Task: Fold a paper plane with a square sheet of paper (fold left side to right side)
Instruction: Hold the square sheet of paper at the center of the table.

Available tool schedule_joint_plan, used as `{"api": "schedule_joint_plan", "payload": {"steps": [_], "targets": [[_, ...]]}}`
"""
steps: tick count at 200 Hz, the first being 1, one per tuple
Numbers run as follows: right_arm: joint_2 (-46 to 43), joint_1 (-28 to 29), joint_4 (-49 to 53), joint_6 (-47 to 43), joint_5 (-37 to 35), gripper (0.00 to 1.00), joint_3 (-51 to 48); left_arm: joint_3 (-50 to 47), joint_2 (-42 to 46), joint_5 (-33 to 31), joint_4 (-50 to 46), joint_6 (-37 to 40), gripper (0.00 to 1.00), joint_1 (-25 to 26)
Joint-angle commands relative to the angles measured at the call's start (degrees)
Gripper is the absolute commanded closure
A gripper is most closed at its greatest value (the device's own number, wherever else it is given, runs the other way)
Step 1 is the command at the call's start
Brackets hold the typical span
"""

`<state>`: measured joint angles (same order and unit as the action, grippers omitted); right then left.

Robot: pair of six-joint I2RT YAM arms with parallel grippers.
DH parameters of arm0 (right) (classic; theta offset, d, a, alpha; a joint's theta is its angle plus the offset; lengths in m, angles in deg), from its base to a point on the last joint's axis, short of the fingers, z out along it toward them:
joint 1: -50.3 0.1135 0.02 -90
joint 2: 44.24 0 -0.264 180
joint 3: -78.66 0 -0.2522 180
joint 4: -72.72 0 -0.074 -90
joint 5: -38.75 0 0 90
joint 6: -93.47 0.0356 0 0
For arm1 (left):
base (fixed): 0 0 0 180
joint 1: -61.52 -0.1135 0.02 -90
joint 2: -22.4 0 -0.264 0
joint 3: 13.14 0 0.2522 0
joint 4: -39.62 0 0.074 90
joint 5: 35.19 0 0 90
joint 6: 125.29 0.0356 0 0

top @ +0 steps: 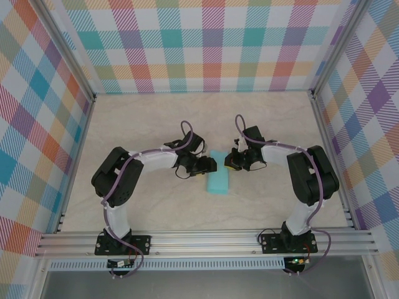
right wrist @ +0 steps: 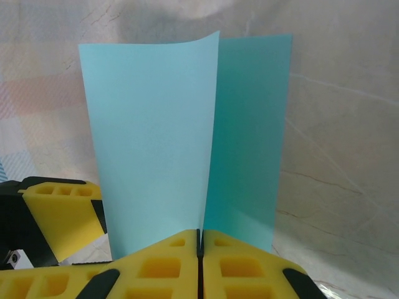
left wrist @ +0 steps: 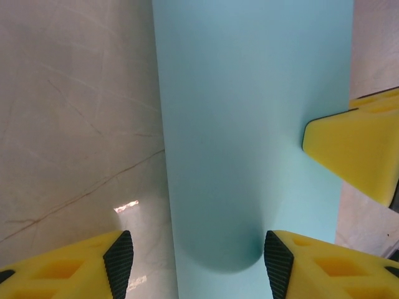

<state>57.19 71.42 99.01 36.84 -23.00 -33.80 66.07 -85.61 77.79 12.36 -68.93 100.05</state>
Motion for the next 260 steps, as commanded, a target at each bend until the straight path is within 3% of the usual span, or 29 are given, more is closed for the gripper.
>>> {"api": "schedule_joint_plan", "payload": {"steps": [1,57,80,136,170,260], "targets": [[0.8,0.4,0.4,-1.4,-0.1,0.91,0.5,2.2,-1.0,-0.8,-1.6,-0.3,0.42,0.8],[-0.2,0.4,2.3,-2.3,-1.5,0.83,0.9,3.4,-3.1,-1.7,-4.5,0.9,0.51,2.0],[-2.2,0.4,4.1,-3.2,-3.2,0.74,1.2,3.9,-3.6,-2.7,-5.8,1.7,0.52,2.2],[-10.7,0.4,11.4,-5.9,-15.0,0.52,0.7,3.8,-4.1,-3.2,-6.3,2.0,0.52,2.2],[-12.5,0.4,13.7,-6.3,-19.1,0.52,-0.8,3.9,-4.3,-3.7,-6.4,1.3,0.52,2.2],[-11.6,0.4,12.6,-5.6,-18.4,0.57,-2.7,4.5,-4.8,-5.6,-8.4,-0.8,0.48,2.7]]}}
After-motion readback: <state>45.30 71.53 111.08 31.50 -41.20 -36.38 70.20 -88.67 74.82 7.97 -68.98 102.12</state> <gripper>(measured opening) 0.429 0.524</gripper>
